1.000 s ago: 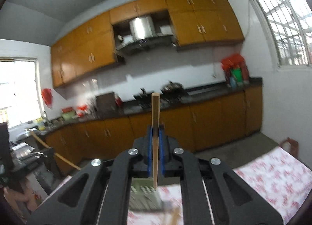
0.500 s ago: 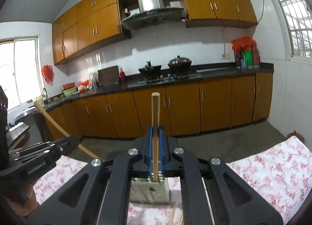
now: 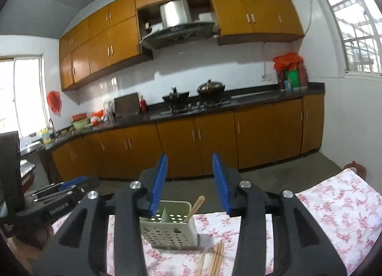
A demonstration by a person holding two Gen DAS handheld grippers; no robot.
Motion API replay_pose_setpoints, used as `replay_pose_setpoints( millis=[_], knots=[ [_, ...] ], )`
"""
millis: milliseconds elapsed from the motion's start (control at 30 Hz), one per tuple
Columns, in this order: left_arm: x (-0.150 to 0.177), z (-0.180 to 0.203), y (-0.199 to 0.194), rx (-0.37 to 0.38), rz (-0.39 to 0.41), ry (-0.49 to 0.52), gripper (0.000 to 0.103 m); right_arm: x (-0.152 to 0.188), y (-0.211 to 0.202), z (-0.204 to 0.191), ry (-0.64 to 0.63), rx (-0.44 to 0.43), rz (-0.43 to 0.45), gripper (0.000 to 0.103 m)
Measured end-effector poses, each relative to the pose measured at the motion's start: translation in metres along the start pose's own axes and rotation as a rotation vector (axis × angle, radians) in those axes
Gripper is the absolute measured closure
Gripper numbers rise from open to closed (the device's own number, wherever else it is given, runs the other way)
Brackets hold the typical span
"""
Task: Organize utensils
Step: 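Open both grippers to release the chopsticks into the holder, then grasp another chopstick with the right gripper while the left gripper grasps one too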
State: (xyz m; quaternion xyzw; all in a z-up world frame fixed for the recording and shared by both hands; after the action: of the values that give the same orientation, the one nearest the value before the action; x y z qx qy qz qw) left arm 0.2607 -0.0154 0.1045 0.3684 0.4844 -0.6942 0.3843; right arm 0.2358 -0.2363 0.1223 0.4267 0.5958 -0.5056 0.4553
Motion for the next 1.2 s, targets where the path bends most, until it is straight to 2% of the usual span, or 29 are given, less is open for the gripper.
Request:
replay_pose_setpoints(
  millis=[67,133,267,333,367,433,533,633,767,967,1100,1200],
  knots=[
    [-0.003,-0.003,-0.011,-0.005,0.025,-0.011,0.063,0.008,-0.015,0.010,0.019,0.025,-0.015,0.060],
    [0.000,-0.010,-0.026,-0.012,0.046,-0.026,0.063,0.029,-0.022,0.018,0.021,0.047,-0.070,0.060],
    [0.026,-0.034,-0.043,-0.092,0.039,-0.047,0.061,0.103,-0.012,0.025,0.003,0.049,-0.274,0.062],
    [0.049,-0.048,-0.042,-0.130,-0.014,-0.056,0.061,0.153,0.000,0.024,0.013,0.017,-0.420,0.076],
    [0.072,-0.059,-0.036,-0.167,-0.069,-0.057,0.061,0.179,0.005,0.021,0.027,-0.005,-0.493,0.082],
    [0.108,-0.074,-0.025,-0.198,-0.162,-0.069,0.061,0.214,0.012,0.015,0.038,-0.027,-0.584,0.084],
    [0.158,-0.097,-0.011,-0.207,-0.300,-0.141,0.062,0.247,0.019,0.003,0.033,-0.041,-0.660,0.085],
    [0.192,-0.104,-0.005,-0.212,-0.375,-0.177,0.064,0.262,0.024,0.001,0.038,-0.043,-0.684,0.086],
    [0.212,-0.101,-0.001,-0.209,-0.413,-0.157,0.065,0.265,0.020,0.003,0.021,-0.013,-0.686,0.089],
    [0.225,-0.086,0.005,-0.175,-0.431,-0.122,0.066,0.264,0.019,0.005,0.003,-0.001,-0.680,0.089],
    [0.232,-0.077,0.007,-0.168,-0.445,-0.094,0.066,0.263,0.020,0.007,0.053,-0.029,-0.678,0.089],
    [0.234,-0.076,0.009,-0.170,-0.452,-0.089,0.066,0.266,0.022,0.002,0.033,-0.030,-0.692,0.088]
  ],
)
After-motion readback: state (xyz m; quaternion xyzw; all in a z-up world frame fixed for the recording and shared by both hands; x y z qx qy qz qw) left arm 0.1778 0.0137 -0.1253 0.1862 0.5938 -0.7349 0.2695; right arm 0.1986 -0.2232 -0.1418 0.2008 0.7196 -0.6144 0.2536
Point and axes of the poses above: each gripper's, at about its wrist camera, not at the fingertips, and y roughly the way its jaws point, z to its right, x to its underside, the point moved 4 cm from there along y, roughly the way its jaws point, and after that the axes turned 7 degrees about -y, right-handed, at the moved point
